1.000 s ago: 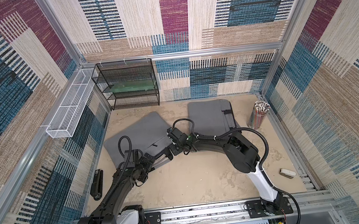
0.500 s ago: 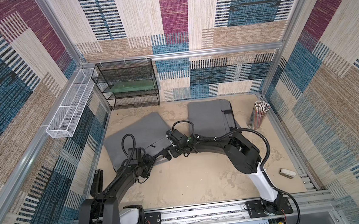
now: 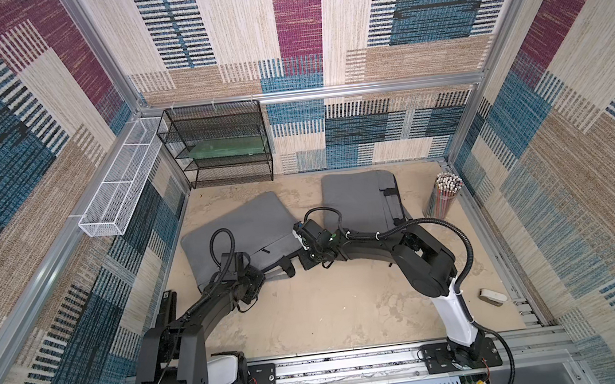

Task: Open the zippered laptop bag and take out the laptop
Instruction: Unzip the zipper on the zippered laptop bag.

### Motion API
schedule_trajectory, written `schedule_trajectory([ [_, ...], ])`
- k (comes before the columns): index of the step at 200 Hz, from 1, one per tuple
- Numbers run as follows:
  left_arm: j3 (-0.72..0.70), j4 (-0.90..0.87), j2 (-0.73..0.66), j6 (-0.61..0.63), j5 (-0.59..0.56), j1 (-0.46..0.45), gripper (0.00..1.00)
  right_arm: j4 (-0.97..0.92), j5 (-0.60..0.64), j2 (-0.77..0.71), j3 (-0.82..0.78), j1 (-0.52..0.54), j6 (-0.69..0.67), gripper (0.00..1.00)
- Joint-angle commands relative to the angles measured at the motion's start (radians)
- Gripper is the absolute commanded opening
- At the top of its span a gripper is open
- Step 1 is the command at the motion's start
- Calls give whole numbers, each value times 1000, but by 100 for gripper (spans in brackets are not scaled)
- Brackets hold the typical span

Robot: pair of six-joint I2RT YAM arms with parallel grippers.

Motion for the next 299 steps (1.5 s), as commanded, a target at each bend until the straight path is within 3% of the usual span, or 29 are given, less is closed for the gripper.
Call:
schedule_trajectory([
  [1,-8,-97,7,-2,-66,4,21,-70,16,-13,-13,-9,20,0],
  [58,-13,-116,-15,17,-79,47,8,-87,51,-30,-17,-25,14,0],
  [162,-11,-196,-116,90,-105,189,0,-100,83,-46,-7,-50,6,0],
  [239,16,-216,-143,145,-110,301,0,-123,122,-42,6,-56,3,0],
  [299,108,-177,-54,225,-87,353,0,-129,100,-38,13,-24,6,0],
])
